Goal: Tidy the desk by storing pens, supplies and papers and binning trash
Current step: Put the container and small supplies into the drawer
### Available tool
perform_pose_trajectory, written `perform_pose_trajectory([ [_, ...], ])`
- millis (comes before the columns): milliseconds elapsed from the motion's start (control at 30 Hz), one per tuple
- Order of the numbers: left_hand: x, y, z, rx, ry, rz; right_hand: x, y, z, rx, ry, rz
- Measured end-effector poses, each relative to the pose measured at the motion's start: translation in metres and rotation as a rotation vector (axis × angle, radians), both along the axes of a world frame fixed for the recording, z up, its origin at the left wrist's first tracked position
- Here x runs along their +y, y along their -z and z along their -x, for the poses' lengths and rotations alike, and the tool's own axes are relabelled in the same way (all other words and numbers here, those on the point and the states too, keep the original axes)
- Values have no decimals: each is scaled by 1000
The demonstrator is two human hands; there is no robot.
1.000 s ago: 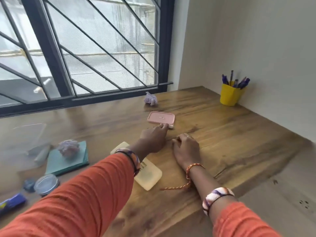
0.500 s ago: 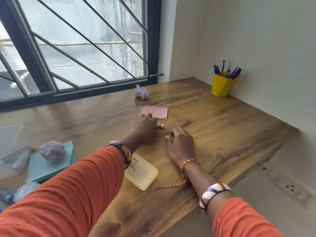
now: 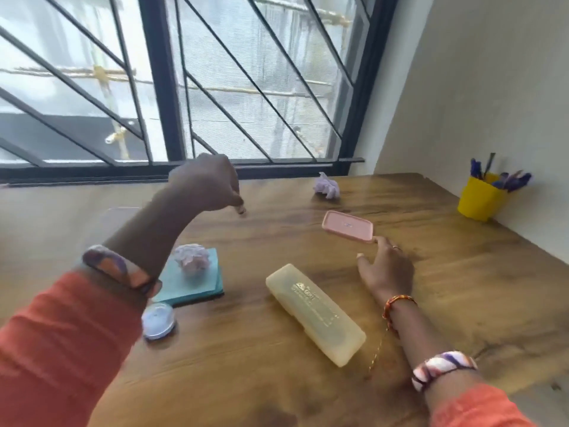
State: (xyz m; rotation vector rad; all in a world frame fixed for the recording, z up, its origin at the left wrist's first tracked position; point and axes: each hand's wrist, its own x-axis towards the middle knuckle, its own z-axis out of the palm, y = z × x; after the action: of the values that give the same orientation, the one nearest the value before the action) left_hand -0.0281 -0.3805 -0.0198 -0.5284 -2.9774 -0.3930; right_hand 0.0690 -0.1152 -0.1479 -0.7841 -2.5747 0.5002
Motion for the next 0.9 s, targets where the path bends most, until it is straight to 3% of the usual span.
perform_pose_trajectory([
  [267,-100,-10,-7,13,-308,-32,-18,-17,70,-290,-103,-50],
  [467,-130,14,-2,-110,-357,-112,-71,-16,90,-258,-407,-207],
  [633,-144,28,1,-72,-435,-199,-97,-25,92,-283,-561,-350],
  [767,-146,45,2,-52,-457,-412,-110,-38,91,-242,-608,-387],
  [900,-148,52,1,-96,-518,-790,-142,-62,102,55,-782,-140],
])
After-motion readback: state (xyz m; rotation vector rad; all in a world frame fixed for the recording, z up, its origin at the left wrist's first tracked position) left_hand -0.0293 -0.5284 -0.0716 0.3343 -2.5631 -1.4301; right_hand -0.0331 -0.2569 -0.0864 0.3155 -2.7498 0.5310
